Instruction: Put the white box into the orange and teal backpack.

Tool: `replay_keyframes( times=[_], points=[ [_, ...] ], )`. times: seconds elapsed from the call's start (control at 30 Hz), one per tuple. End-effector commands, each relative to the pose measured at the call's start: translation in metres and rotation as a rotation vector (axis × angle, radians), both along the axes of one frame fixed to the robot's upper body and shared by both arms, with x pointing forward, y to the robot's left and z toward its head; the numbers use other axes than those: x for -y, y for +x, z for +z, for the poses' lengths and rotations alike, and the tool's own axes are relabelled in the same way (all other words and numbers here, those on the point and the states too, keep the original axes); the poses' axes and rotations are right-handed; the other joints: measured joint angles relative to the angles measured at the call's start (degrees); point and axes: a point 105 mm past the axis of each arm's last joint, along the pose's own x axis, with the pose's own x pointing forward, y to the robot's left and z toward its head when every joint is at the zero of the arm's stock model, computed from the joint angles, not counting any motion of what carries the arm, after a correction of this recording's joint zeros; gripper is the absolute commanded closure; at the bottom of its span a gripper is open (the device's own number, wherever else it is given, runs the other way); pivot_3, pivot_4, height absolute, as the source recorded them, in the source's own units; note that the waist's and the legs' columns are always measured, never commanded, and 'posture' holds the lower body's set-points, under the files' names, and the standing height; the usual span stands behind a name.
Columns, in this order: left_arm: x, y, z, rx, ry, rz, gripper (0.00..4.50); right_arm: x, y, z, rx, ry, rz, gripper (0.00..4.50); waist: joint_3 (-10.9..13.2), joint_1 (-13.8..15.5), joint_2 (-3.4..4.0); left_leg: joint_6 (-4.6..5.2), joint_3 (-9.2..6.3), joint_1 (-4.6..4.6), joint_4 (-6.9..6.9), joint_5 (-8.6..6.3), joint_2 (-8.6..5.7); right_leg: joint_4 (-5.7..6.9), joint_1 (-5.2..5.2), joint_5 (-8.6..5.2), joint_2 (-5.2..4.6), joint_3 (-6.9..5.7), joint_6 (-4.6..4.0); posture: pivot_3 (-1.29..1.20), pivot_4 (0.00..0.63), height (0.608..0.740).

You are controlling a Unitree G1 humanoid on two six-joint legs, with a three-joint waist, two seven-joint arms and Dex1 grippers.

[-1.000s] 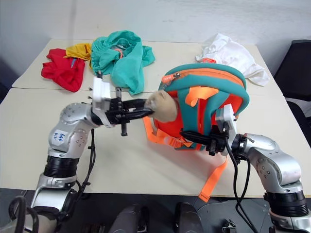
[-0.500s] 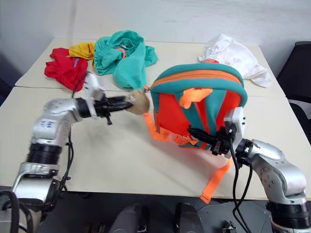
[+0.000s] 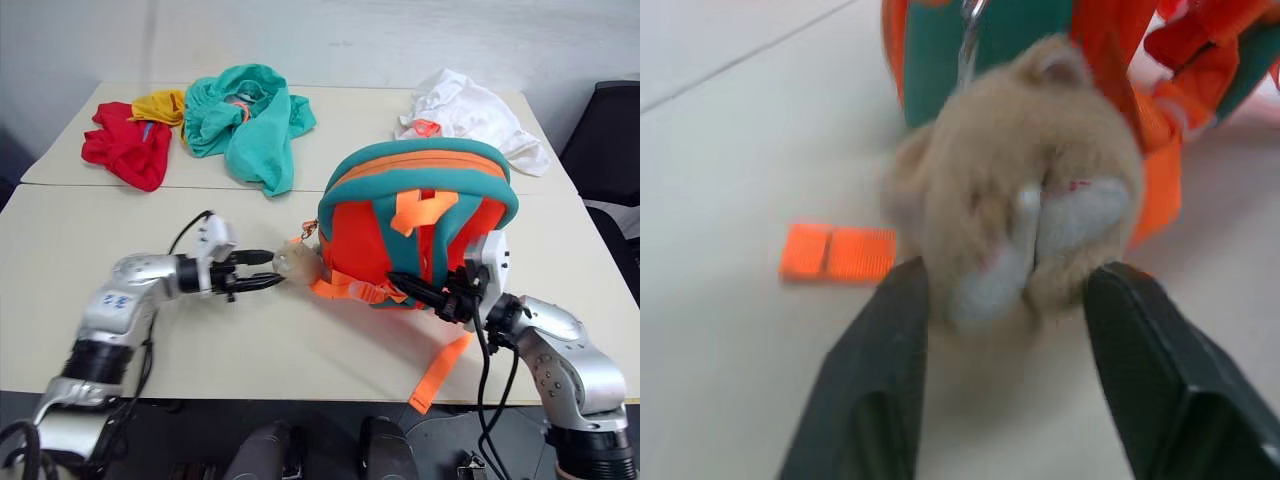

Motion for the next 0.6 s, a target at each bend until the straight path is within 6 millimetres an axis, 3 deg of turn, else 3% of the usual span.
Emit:
replay_keyframes(
  times=[0.03, 0.13, 0.2, 0.33, 0.6],
  points=[
    [-0.031, -0.028, 0.027, 0.049, -0.052, -0.044, 0.86, 0.034, -0.013, 0.012, 0.102, -0.096, -0.047, 1.78, 0.0, -0.1, 0.0, 0.0, 0.01, -0.04, -0.01, 0.0, 0.0, 0.0, -0.05, 0.0, -0.02, 0.0, 0.0, 0.0, 0.15, 0.74],
    [-0.062, -0.054, 0.018, 0.068, 0.021, -0.029, 0.0, 0.06, -0.031, -0.006, 0.146, -0.291, -0.034, 0.74, 0.0, -0.3, 0.0, 0.0, 0.02, -0.04, -0.07, -0.04, 0.01, -0.11, -0.05, 0.0, -0.07, 0.02, 0.0, 0.0, 0.15, 0.74],
    [-0.078, -0.068, 0.009, 0.088, 0.078, 0.009, 0.0, 0.082, -0.037, -0.011, 0.136, -0.315, -0.084, 0.03, 0.0, -0.4, 0.01, 0.0, 0.01, 0.04, -0.07, -0.06, 0.0, -0.19, 0.07, 0.0, -0.07, 0.0, 0.0, 0.0, 0.15, 0.74],
    [-0.104, -0.091, -0.006, 0.12, 0.153, 0.131, 0.0, 0.11, -0.052, -0.027, 0.108, -0.422, -0.084, 0.01, 0.0, -0.6, 0.01, 0.02, 0.06, 0.16, -0.06, -0.18, 0.01, -0.29, 0.1, -0.01, -0.25, 0.11, -0.01, 0.0, 0.15, 0.74],
    [-0.106, -0.108, -0.017, 0.145, 0.189, 0.204, 0.0, 0.117, -0.037, -0.039, 0.192, -0.516, -0.089, 0.01, 0.0, -0.8, 0.04, -0.14, 0.08, 0.8, -0.34, -0.43, 0.06, -0.29, 0.5, -0.14, -0.41, 0.15, -0.24, 0.0, 0.15, 0.74]
  ],
)
